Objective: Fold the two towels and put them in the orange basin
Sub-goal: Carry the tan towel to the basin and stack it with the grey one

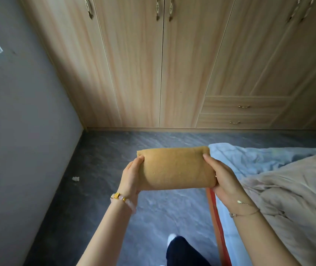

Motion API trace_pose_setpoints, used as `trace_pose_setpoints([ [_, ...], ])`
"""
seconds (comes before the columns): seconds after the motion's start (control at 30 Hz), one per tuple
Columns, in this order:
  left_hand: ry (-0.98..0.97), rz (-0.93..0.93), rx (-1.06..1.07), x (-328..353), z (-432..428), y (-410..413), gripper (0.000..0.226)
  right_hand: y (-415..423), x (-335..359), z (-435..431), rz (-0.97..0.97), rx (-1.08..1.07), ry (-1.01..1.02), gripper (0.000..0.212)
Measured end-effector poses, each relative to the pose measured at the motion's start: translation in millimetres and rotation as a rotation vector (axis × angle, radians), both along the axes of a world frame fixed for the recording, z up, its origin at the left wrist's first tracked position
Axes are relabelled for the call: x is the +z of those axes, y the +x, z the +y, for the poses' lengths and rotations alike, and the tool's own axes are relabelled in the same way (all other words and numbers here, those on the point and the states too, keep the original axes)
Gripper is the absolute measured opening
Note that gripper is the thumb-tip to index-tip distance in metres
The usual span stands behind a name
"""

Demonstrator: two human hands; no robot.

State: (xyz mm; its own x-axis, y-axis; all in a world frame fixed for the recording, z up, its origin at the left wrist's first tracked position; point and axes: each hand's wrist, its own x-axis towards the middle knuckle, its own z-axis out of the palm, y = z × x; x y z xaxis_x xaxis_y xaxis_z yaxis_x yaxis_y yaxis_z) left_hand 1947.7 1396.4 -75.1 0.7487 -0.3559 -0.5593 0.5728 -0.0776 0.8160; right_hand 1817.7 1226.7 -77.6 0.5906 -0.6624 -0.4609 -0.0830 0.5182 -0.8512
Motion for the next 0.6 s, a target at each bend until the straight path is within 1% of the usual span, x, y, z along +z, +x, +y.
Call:
trace_pose_setpoints([
  [0.1, 0.021, 0.004, -0.030, -3.8, -23.8, 32.9, 0.038, 31.7, -4.5, -20.7, 0.033, -0.037, -0.022, 0.033],
  [0.23, 0.085, -0.073, -0.045, -9.1, -57.1, 82.8, 0.024, 81.2, -14.5, -55.8, 0.051, -0.039, -0.038, 0.043],
  [0.33, 0.114, -0.099, -0.065, -11.7, -84.3, 122.8, 0.017, 121.9, -17.8, -82.8, 0.051, -0.033, -0.037, 0.035],
  [0.4, 0.145, -0.111, -0.080, -12.8, -107.9, 154.4, 0.021, 151.3, -20.9, -105.1, 0.038, -0.055, -0.023, 0.030],
  [0.5, 0.195, -0.114, -0.097, -10.7, -148.7, 205.0, 0.033, 196.2, -22.1, -142.5, 0.073, -0.061, -0.049, 0.028],
  [0.6, 0.201, -0.114, -0.112, -5.6, -190.6, 248.7, 0.030, 234.9, -18.7, -184.0, 0.096, -0.053, -0.096, 0.028],
])
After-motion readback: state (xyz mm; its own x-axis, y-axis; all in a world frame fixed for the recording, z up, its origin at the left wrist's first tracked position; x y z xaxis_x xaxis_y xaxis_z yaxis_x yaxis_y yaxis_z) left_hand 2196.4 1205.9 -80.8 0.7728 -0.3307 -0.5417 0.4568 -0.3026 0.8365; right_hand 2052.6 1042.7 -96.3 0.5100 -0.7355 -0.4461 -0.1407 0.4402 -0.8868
